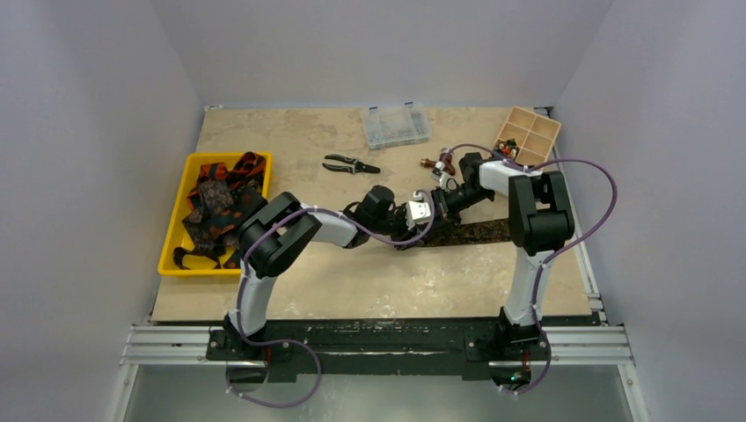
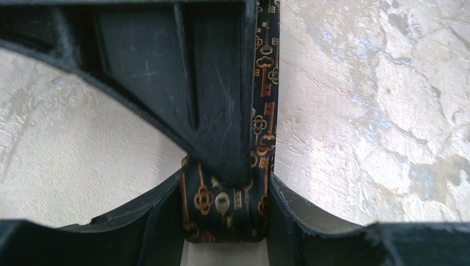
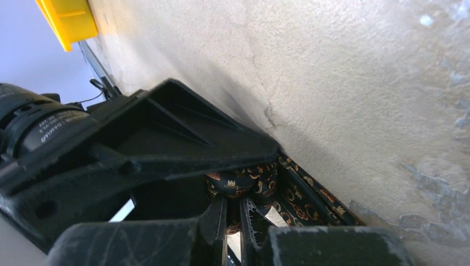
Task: Roll the ties
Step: Roll the tie at the center of the board.
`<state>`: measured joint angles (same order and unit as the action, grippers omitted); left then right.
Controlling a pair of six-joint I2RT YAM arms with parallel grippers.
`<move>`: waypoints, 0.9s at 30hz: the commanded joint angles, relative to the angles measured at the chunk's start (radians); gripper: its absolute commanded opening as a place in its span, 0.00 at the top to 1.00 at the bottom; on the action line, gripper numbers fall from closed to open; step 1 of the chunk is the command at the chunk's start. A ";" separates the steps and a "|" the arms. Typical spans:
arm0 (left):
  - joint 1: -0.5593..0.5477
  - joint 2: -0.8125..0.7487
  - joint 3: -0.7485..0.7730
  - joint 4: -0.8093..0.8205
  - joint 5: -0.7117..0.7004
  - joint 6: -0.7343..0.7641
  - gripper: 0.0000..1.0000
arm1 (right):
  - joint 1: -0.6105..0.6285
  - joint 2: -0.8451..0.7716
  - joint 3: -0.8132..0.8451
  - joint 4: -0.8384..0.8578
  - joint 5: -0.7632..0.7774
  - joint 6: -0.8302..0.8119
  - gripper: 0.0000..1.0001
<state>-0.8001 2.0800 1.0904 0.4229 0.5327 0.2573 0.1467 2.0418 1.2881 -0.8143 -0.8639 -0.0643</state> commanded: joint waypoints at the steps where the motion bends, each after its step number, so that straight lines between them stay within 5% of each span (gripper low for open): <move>1: 0.036 0.028 -0.132 0.008 0.059 -0.044 0.50 | -0.010 0.049 -0.056 0.037 0.290 -0.071 1.00; 14: 0.033 0.106 -0.152 0.369 0.197 -0.132 0.37 | -0.011 0.043 -0.084 0.072 0.484 -0.042 1.00; 27: 0.009 0.006 -0.186 0.285 0.133 0.018 0.35 | 0.002 0.159 0.070 -0.052 0.475 -0.079 1.00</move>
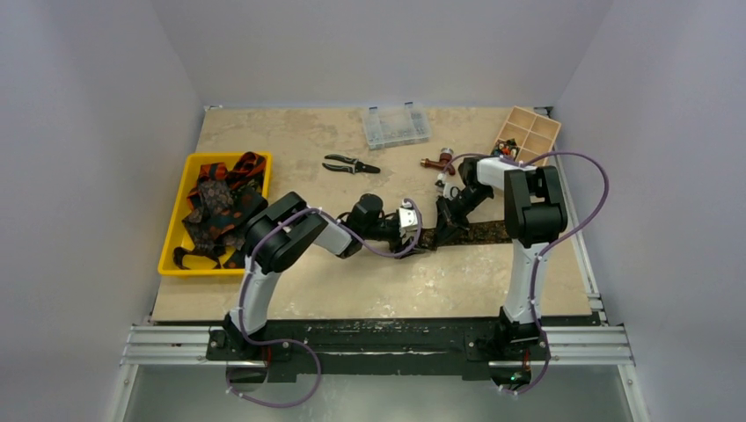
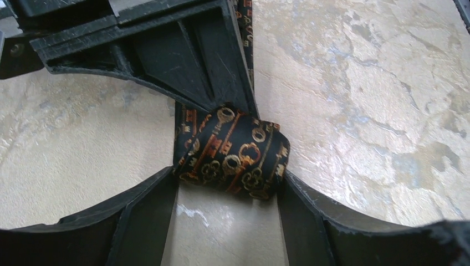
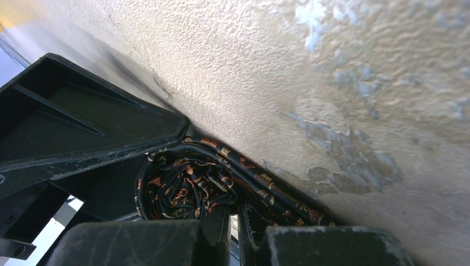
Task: Roll the ties
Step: Roll the tie at the center of the board.
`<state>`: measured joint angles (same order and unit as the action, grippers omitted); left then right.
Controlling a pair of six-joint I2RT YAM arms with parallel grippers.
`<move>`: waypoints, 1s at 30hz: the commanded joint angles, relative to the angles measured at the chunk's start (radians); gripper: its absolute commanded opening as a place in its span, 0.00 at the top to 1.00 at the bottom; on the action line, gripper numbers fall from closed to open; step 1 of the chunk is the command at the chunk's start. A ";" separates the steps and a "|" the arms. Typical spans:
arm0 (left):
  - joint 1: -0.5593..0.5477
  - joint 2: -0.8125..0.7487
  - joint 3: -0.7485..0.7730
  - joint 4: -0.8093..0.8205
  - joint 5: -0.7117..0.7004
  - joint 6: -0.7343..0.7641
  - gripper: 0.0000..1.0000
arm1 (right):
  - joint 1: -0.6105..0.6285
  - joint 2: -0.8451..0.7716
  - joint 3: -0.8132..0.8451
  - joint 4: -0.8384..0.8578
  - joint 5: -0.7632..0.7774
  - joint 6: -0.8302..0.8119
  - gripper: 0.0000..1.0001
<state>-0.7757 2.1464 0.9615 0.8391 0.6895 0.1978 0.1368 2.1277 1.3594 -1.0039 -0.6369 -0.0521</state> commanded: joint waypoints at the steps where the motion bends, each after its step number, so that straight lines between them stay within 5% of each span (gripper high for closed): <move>1: -0.015 -0.088 -0.074 -0.143 -0.033 0.089 0.34 | 0.018 0.075 -0.003 0.128 0.247 -0.113 1.00; 21: -0.092 -0.150 0.065 -0.383 -0.119 0.200 0.32 | 0.096 0.107 0.023 0.071 0.184 -0.157 1.00; 24: -0.099 -0.136 0.090 -0.417 -0.124 0.215 0.39 | 0.099 0.108 0.027 0.070 0.175 -0.154 1.00; 30: -0.094 -0.122 0.089 -0.509 -0.157 0.204 0.75 | 0.099 0.088 0.034 0.055 0.113 -0.167 1.00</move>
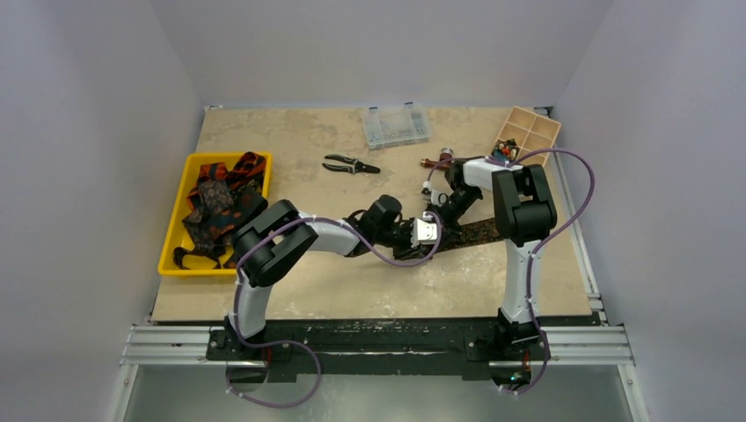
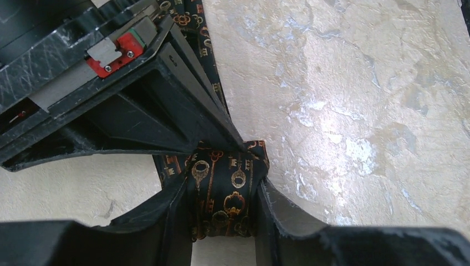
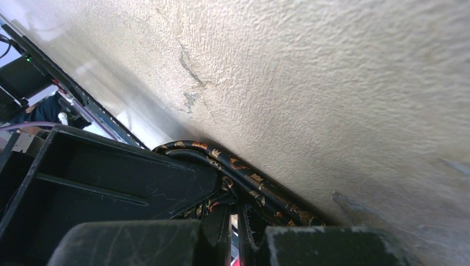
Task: Roll the ties
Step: Roll the tie at the center of the board.
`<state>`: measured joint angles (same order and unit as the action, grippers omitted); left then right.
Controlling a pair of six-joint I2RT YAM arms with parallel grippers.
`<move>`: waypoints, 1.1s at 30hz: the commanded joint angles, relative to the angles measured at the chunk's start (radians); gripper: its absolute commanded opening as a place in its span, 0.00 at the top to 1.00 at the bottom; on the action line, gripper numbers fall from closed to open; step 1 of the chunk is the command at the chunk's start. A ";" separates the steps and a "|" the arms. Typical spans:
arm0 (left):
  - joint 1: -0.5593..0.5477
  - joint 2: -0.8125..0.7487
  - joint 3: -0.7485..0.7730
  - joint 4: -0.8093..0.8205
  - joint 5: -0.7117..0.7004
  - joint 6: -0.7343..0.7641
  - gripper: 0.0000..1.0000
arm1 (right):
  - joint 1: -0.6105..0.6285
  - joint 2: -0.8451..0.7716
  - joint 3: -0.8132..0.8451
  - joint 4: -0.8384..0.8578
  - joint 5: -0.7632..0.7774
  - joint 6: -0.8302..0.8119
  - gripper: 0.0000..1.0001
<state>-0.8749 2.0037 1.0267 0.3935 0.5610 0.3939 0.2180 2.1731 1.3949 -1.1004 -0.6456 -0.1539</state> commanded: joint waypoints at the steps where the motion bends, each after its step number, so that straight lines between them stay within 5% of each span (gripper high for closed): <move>1: 0.014 0.025 0.019 -0.077 -0.027 -0.007 0.79 | 0.016 0.032 0.000 0.145 0.097 -0.069 1.00; 7: 0.078 0.054 -0.030 -0.104 -0.025 -0.046 0.93 | -0.040 -0.062 0.039 0.067 -0.071 -0.120 0.79; 12: 0.113 0.072 -0.054 -0.126 0.011 0.001 0.97 | -0.095 -0.103 0.102 0.029 -0.157 -0.138 0.75; 24: 0.139 0.069 -0.055 -0.149 0.087 0.021 0.99 | -0.099 -0.032 0.093 0.201 0.048 -0.057 0.77; 33: 0.191 -0.035 -0.082 0.024 0.114 -0.271 0.92 | -0.098 -0.024 0.021 0.231 0.221 -0.064 0.79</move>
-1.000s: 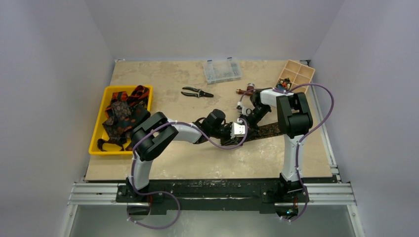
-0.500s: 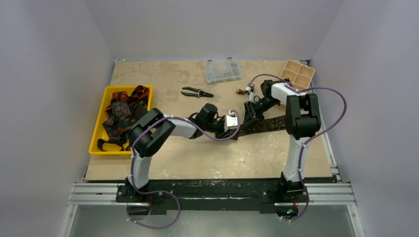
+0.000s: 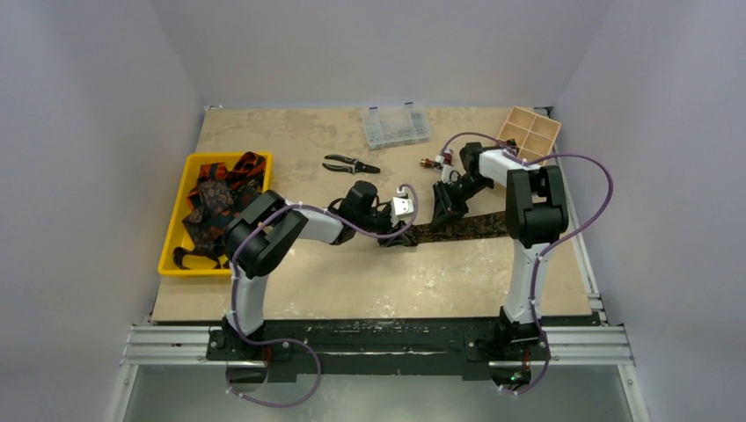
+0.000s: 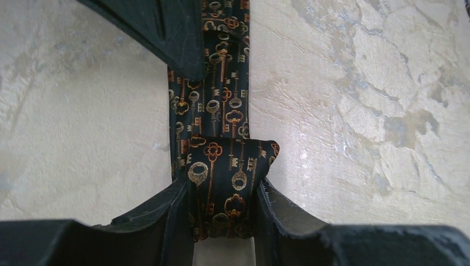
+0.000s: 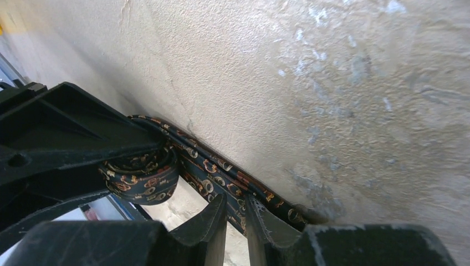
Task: Roll the ties
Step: Roll the tie at the center of the board.
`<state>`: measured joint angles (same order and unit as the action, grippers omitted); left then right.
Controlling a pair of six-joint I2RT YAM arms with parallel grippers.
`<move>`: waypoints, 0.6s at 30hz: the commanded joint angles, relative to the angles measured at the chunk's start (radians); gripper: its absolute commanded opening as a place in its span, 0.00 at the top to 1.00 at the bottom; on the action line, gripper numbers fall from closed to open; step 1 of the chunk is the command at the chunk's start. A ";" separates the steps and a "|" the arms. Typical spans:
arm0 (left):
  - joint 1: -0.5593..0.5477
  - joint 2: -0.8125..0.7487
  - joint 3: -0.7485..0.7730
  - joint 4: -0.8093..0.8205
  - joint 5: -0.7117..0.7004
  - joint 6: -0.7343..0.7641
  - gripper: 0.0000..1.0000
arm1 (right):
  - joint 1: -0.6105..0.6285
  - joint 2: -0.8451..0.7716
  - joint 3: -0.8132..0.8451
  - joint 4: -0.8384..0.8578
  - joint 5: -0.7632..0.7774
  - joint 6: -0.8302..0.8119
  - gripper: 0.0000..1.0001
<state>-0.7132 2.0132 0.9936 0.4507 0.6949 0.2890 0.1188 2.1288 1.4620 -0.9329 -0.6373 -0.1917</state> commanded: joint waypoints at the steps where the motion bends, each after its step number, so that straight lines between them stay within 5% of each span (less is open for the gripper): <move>1: 0.030 -0.063 -0.055 -0.017 -0.029 -0.188 0.91 | 0.001 0.020 -0.048 0.065 0.222 -0.026 0.79; 11: 0.045 -0.116 -0.162 0.044 -0.158 -0.261 0.84 | 0.002 0.011 -0.081 0.076 0.249 -0.031 0.79; 18: 0.005 -0.090 -0.170 -0.100 -0.222 -0.067 0.81 | 0.005 0.013 -0.056 0.074 0.231 -0.052 0.77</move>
<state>-0.7074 1.9240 0.8600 0.5156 0.5751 0.1066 0.1387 2.1128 1.4151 -0.9314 -0.6460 -0.1654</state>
